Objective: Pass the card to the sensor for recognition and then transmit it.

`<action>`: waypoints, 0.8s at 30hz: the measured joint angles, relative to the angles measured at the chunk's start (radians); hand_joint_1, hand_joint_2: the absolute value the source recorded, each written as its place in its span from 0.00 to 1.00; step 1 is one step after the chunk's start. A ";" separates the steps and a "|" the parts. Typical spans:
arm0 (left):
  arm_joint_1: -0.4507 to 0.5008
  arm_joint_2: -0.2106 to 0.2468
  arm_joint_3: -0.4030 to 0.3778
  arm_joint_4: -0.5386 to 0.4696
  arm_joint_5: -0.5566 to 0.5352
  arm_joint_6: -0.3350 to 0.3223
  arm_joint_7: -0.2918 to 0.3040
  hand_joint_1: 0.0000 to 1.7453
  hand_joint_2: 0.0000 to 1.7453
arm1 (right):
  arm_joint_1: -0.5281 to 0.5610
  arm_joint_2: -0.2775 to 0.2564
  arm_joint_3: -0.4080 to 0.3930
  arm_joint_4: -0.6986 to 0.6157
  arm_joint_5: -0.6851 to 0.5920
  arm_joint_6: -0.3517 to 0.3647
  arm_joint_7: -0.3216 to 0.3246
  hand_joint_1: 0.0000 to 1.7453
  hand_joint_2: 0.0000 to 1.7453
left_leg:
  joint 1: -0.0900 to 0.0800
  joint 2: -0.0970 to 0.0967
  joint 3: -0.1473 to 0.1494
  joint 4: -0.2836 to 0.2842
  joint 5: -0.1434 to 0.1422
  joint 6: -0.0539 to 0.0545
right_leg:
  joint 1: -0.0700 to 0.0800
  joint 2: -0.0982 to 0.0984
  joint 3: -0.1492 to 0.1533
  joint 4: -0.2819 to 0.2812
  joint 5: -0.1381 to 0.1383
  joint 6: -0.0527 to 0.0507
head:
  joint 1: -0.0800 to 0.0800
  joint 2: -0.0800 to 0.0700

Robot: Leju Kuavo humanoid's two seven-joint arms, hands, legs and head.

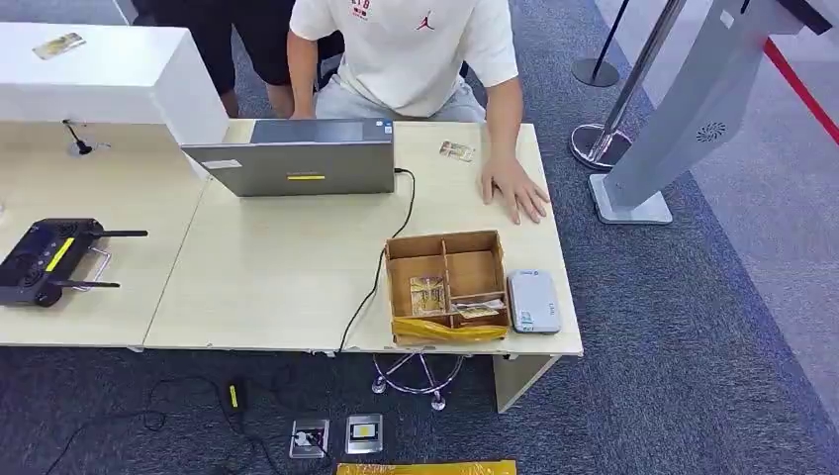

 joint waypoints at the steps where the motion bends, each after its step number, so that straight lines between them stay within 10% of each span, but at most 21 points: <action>1: 0.000 0.002 0.000 0.000 0.006 0.002 0.000 0.00 0.00 | 0.000 0.002 0.005 0.000 0.000 0.002 0.000 0.00 1.00 | 0.000 0.000 0.000 0.000 0.000 0.000 | 0.000 0.000 0.000 0.000 0.000 0.000 | 0.000 0.000; 24: -0.008 -0.017 0.000 0.000 0.009 0.000 0.018 0.00 0.00 | -0.024 -0.010 0.071 0.000 -0.002 -0.015 0.016 0.00 1.00 | 0.000 0.000 0.000 0.000 0.000 0.000 | 0.000 0.000 0.000 0.000 0.000 0.000 | 0.000 0.000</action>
